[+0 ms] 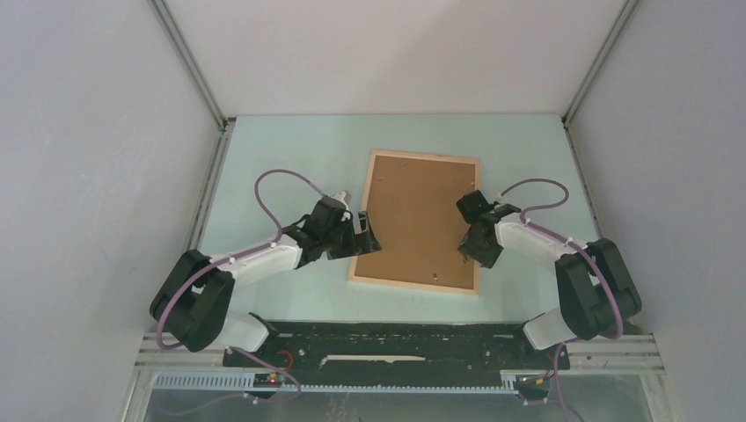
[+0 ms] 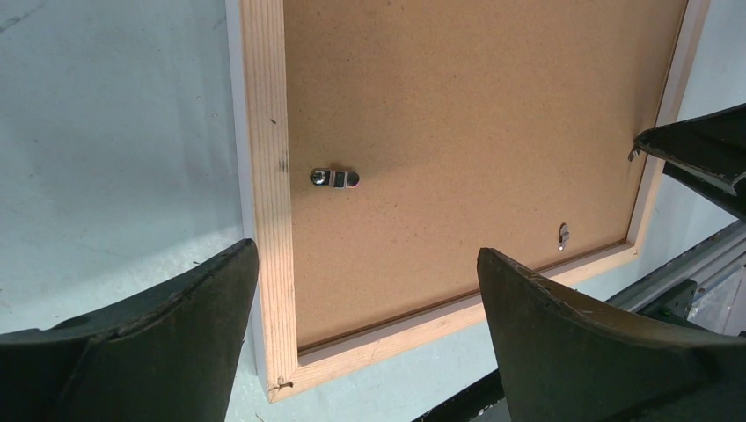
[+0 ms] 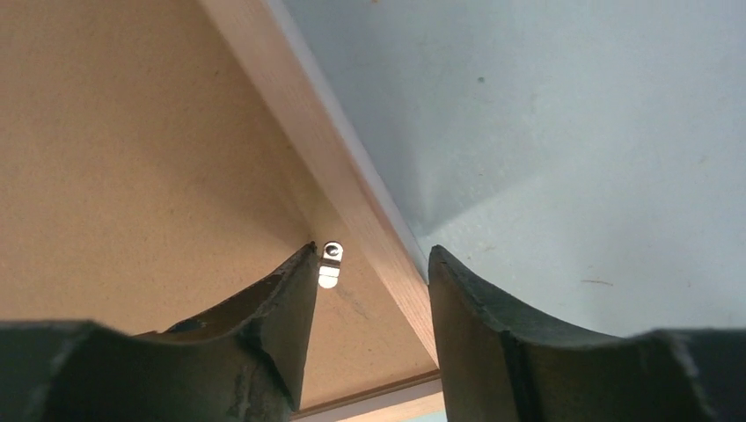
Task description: Put the photo into the frame
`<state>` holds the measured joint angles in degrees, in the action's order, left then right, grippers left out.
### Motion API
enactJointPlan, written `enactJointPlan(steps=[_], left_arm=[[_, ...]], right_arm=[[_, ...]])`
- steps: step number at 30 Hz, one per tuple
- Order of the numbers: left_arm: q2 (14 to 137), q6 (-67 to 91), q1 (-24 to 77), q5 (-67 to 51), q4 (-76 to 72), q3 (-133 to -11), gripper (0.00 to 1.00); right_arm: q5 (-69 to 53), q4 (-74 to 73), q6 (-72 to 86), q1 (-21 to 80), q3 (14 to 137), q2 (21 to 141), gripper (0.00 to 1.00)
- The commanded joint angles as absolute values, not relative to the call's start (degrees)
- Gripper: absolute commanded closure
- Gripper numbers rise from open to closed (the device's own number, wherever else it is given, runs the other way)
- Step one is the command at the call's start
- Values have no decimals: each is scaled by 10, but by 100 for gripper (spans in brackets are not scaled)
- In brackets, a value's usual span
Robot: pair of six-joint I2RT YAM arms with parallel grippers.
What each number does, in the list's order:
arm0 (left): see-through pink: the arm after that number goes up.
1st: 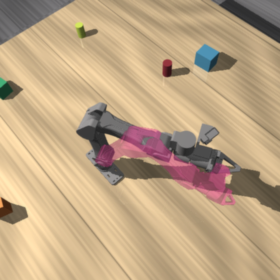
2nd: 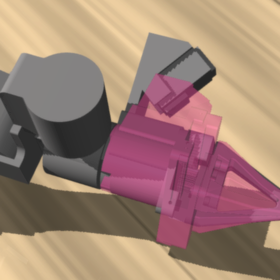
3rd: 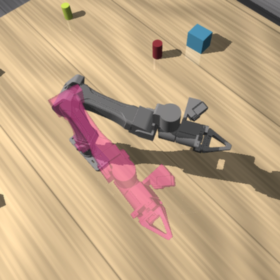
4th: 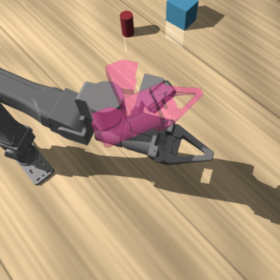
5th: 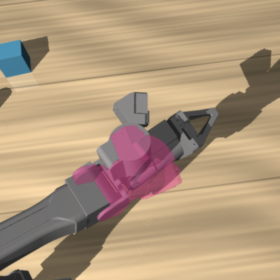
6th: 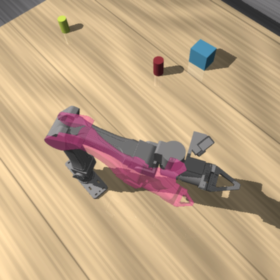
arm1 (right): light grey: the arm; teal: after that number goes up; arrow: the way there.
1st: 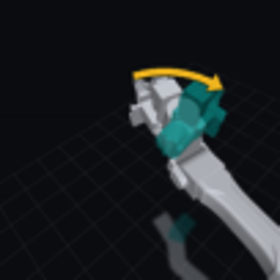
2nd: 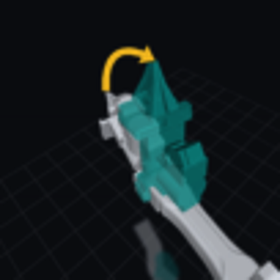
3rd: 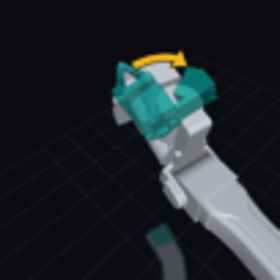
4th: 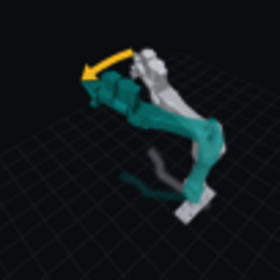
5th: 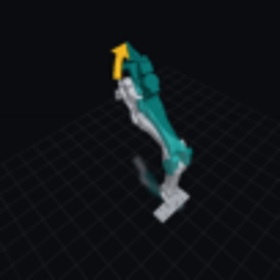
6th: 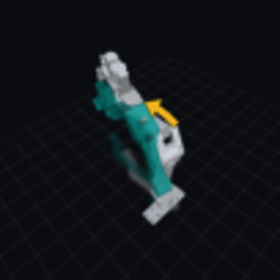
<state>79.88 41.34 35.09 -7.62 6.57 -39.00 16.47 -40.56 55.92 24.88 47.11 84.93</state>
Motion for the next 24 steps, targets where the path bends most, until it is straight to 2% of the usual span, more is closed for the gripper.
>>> enactJointPlan(steps=[1,7,14,20,24], left_arm=[[796,408,355,-94,49,-391,5],[796,408,355,-96,49,-394,5],[791,409,355,-94,50,-389,5],[790,409,355,-93,50,-389,5],[788,409,356,-93,50,-388,5]], right_arm=[[130,-380,473,264,468,842,41],[121,-379,432,264,469,843,37],[120,-401,437,274,463,854,45],[145,-416,420,285,463,857,46],[158,-428,403,285,463,862,54]])
